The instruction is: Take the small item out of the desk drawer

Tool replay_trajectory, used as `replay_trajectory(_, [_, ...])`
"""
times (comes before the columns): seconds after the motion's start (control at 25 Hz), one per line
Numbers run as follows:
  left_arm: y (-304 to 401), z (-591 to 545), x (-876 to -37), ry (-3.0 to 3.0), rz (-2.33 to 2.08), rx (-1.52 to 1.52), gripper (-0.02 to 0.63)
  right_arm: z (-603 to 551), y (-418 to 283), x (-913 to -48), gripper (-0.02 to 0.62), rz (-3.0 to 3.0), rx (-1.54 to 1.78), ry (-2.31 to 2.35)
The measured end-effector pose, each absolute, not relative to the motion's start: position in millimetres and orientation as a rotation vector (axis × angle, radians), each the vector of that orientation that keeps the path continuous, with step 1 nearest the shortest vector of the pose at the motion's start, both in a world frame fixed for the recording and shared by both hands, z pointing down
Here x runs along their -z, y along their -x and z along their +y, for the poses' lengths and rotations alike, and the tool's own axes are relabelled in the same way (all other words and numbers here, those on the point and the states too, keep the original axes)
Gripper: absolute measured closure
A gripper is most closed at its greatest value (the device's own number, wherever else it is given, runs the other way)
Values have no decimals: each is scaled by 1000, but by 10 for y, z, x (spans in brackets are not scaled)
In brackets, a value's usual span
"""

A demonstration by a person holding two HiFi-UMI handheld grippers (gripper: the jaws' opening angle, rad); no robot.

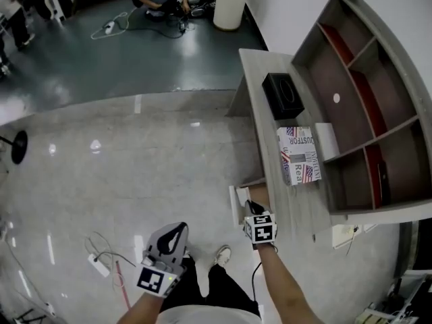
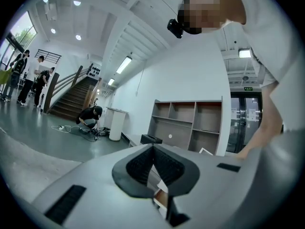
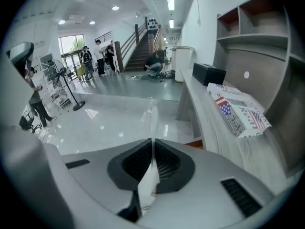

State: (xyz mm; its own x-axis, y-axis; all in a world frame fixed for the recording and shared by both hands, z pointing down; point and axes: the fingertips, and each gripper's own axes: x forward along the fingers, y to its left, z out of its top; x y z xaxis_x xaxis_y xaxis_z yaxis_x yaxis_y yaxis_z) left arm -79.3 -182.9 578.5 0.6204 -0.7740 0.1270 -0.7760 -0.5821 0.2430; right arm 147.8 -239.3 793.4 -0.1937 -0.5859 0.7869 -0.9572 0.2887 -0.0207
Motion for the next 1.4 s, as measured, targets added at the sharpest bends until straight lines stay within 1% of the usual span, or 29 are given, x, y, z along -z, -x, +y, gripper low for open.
replay_trajectory(0.28, [828,-1817,-5264,-2639,-1315,22,588,-2499,-1553,-7161,569,-2009,-696,-1505])
replay_trajectory(0.64, [1021,-1777,-4742,-2688,-1444,89,588,-2556,-1684,-6029,569,-2186,-553,-1635])
replay_trajectory(0.8, [1129,-1753,-4547,-2698,-1507,102,588,-2523,-1685,-5524,569,-2280,-472,-1676])
replay_trajectory(1.0, [1454,-1764,-4413,-2651,-1649,111,588,-2492,-1625,-4875,569,-2396,-314,-1699])
replay_trajectory(1.2, [1692,-1796,-4221,-2609,-1747,183,588,-2408,-1679,-4259,569,-2483,-159,-1733])
replay_trajectory(1.4, [1781,-1823,-4100,-2583,-1789,250,588,-2185,-1743,-3838,569,-2537,-31,-1773])
